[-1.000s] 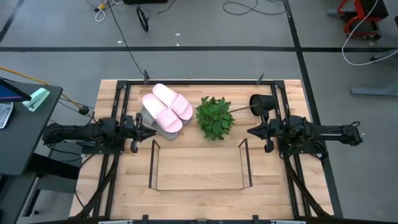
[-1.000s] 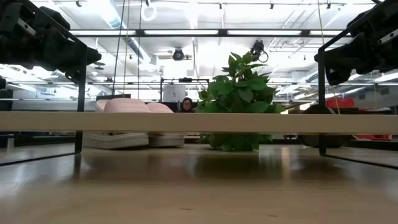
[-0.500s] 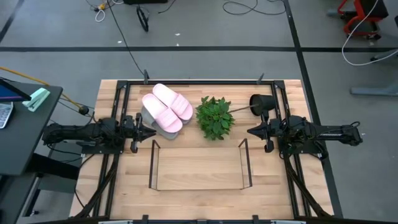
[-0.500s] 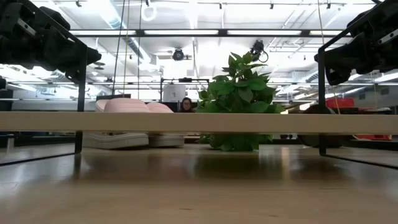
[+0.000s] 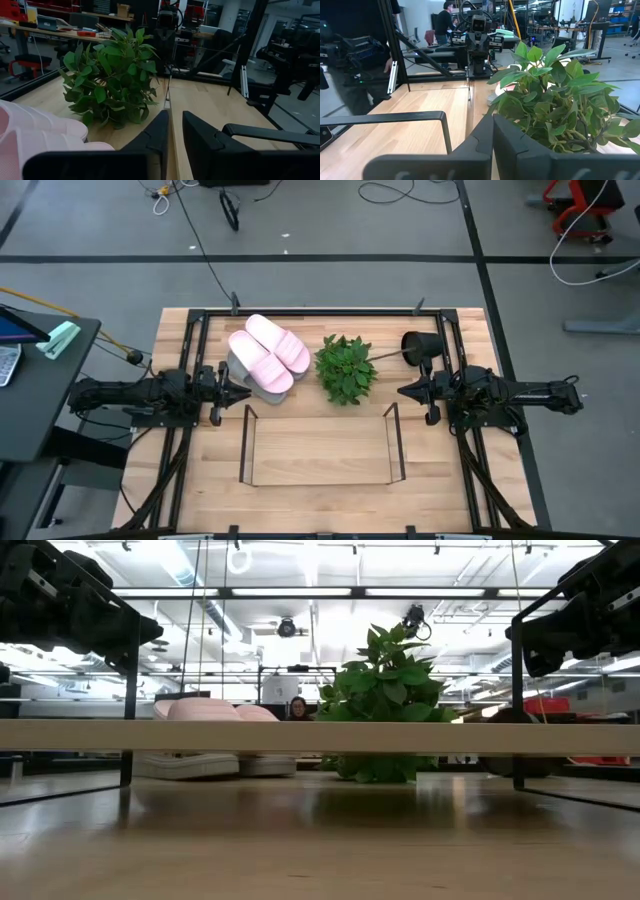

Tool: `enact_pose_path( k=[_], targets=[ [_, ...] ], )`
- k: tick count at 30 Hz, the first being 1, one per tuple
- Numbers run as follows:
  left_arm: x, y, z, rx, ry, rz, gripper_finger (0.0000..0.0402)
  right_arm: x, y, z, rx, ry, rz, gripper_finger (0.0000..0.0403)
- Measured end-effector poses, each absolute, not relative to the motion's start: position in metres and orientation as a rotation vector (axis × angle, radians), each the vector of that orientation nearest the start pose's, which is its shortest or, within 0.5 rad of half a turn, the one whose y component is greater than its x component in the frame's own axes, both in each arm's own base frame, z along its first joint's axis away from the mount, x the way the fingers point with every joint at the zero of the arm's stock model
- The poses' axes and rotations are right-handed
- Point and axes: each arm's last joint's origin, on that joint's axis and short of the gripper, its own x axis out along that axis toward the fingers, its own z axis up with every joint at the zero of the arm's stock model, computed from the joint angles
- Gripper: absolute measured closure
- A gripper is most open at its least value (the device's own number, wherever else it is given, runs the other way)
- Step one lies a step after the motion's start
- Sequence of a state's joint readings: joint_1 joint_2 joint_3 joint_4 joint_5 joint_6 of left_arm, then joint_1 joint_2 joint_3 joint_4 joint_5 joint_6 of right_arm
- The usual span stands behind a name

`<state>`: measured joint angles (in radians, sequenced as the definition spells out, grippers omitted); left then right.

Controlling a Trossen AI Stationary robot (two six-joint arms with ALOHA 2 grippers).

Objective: Pick and place slides into the shelf

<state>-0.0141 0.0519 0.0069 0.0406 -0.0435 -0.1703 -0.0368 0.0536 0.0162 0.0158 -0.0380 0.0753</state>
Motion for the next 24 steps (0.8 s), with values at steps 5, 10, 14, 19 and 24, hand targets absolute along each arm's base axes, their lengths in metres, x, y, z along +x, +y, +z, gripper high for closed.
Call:
enact_pose_path(
  k=[5, 10, 14, 19, 24],
  targets=[
    [0.1005, -0.0002, 0.1656, -0.171, 0.003, 0.03, 0.035, 0.1001, -0.0026, 0.1664, 0.077, 0.022, 0.001, 0.0389],
    [0.1005, -0.0001, 0.1656, -0.171, 0.002, 0.03, 0.0349, 0.1001, -0.0026, 0.1663, 0.076, 0.022, 0.0, 0.0389],
    [0.1005, -0.0002, 0.1657, -0.171, 0.002, 0.03, 0.0343, 0.1001, -0.0026, 0.1664, 0.077, 0.022, 0.001, 0.0389],
    [0.1005, -0.0002, 0.1657, -0.17, 0.002, 0.03, 0.034, 0.1001, -0.0026, 0.1663, 0.076, 0.022, 0.0, 0.0389],
    [0.1005, -0.0002, 0.1656, -0.171, 0.002, 0.029, 0.0346, 0.1001, -0.0026, 0.1664, 0.076, 0.022, 0.001, 0.0389]
  ],
)
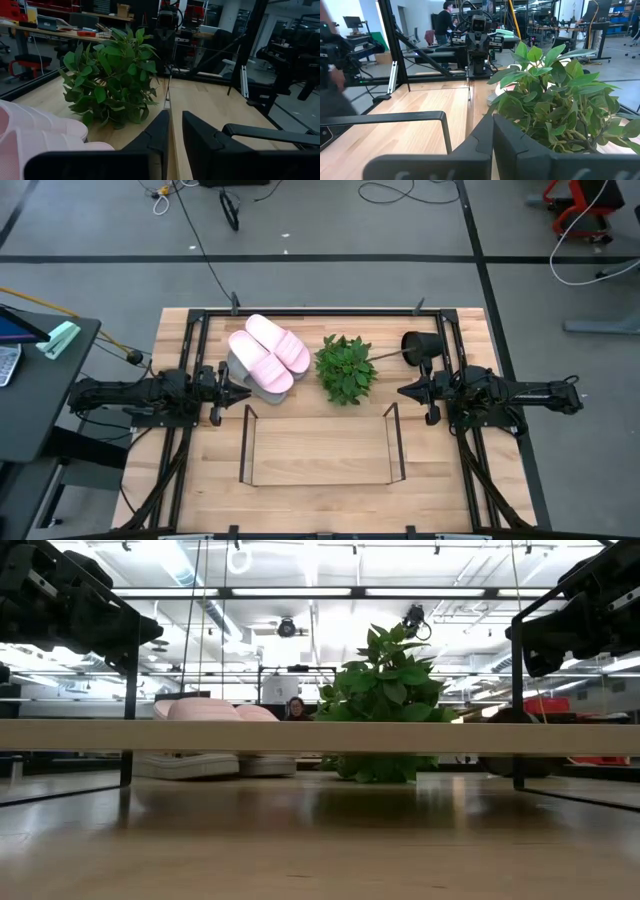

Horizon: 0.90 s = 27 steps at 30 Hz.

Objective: Pick and place slides into the shelf

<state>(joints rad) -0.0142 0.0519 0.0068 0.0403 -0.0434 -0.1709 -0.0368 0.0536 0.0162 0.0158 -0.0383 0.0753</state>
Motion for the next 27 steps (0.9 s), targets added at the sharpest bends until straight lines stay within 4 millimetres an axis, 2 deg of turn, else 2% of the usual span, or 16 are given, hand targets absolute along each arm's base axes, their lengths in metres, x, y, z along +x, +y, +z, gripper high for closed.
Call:
enact_pose_path(
  k=[17, 27],
  targets=[
    [0.1005, -0.0002, 0.1657, -0.17, 0.002, 0.03, 0.034, 0.1001, -0.0026, 0.1664, 0.076, 0.022, 0.0, 0.0389],
    [0.1005, -0.0001, 0.1657, -0.17, 0.002, 0.03, 0.0351, 0.1001, -0.0026, 0.1664, 0.076, 0.022, 0.0, 0.0389]
  ],
)
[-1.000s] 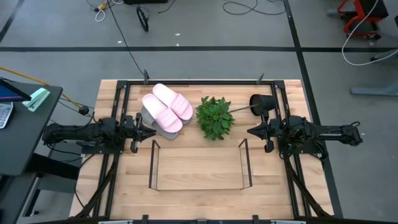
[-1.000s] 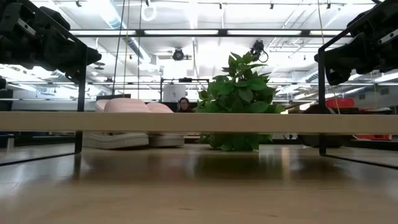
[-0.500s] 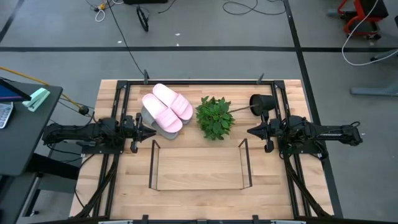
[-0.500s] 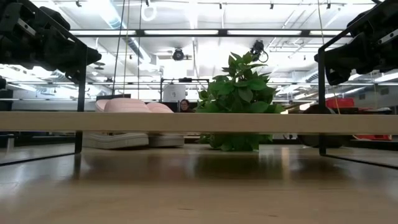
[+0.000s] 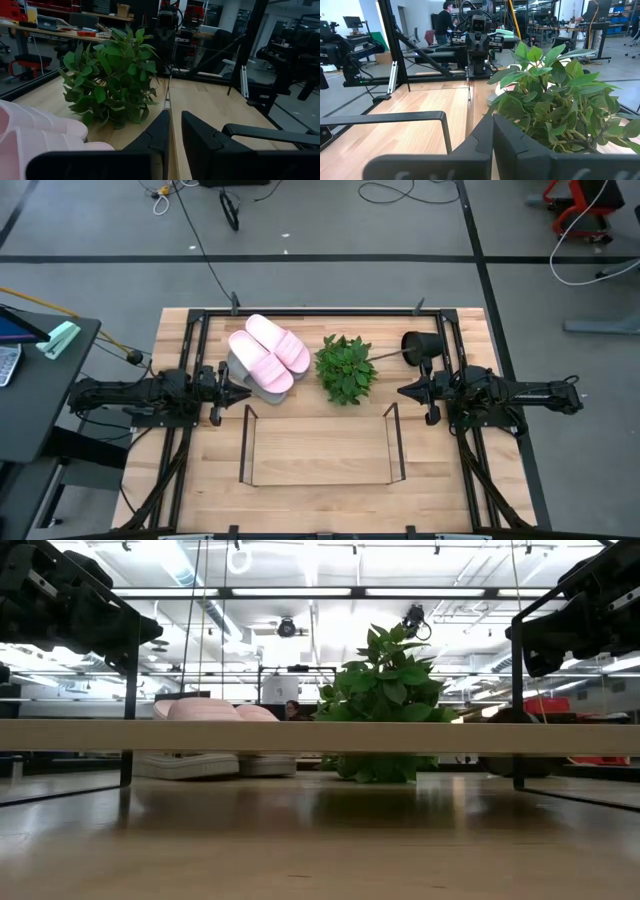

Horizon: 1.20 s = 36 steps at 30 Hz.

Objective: Pick and place slides into the shelf

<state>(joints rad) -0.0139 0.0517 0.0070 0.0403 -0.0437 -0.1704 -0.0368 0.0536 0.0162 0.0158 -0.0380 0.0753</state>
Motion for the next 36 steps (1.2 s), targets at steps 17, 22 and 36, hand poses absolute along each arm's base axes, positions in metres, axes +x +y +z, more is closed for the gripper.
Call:
enact_pose_path(
  k=[17, 22, 36],
  targets=[
    [0.1005, -0.0002, 0.1657, -0.171, 0.002, 0.029, 0.0345, 0.1001, -0.0026, 0.1664, 0.076, 0.021, 0.0, 0.0389],
    [0.1005, -0.0002, 0.1657, -0.17, 0.002, 0.029, 0.0351, 0.1001, -0.0026, 0.1664, 0.077, 0.022, 0.001, 0.0389],
    [0.1005, -0.0001, 0.1656, -0.171, 0.002, 0.03, 0.034, 0.1001, -0.0026, 0.1663, 0.076, 0.022, 0.001, 0.0389]
  ],
)
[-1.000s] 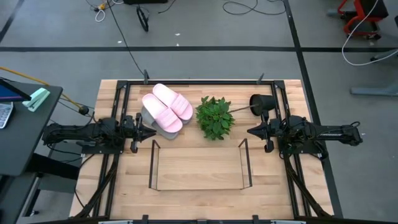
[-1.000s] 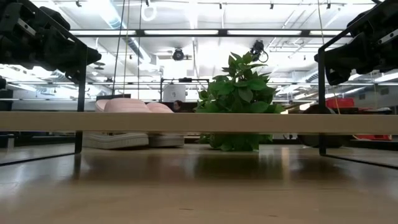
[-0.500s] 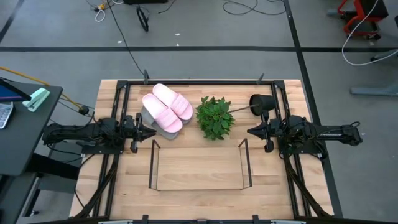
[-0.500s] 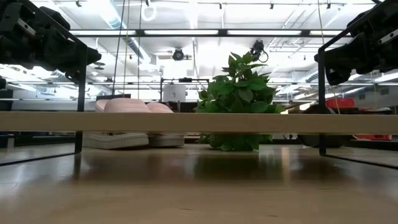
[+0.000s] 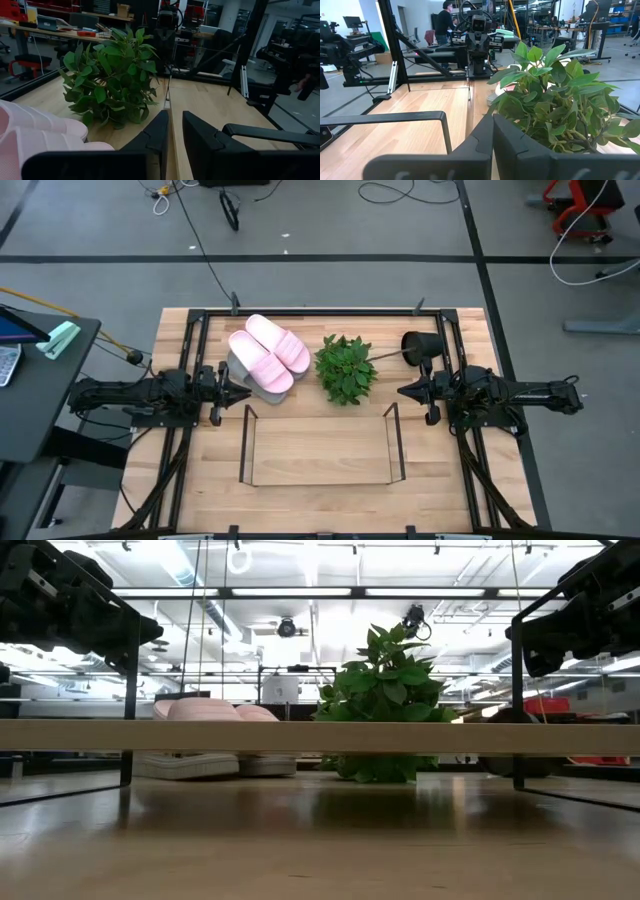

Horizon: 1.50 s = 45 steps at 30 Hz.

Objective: Pick and place slides into the shelf

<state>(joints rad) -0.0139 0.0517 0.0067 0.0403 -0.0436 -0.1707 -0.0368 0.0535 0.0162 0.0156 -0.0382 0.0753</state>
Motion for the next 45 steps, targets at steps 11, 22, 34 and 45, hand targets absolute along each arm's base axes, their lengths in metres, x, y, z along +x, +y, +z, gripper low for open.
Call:
enact_pose_path(
  k=[11, 22, 34, 45],
  targets=[
    [0.1, 0.0, 0.166, -0.171, 0.002, 0.029, 0.035, 0.1, -0.003, 0.166, 0.076, 0.022, 0.0, 0.0389],
    [0.1, 0.0, 0.166, -0.171, 0.002, 0.03, 0.0341, 0.1, -0.003, 0.166, 0.086, 0.021, 0.0, 0.0389],
    [0.1, 0.0, 0.169, -0.17, -0.029, 0.027, 0.0346, 0.099, -0.003, 0.182, 0.082, -0.137, 0.008, 0.0389],
    [0.093, 0.006, 0.201, -0.253, -0.369, 0.201, 0.0367, 0.093, -0.007, 0.204, 0.412, -0.403, -0.094, 0.0389]
  ],
)
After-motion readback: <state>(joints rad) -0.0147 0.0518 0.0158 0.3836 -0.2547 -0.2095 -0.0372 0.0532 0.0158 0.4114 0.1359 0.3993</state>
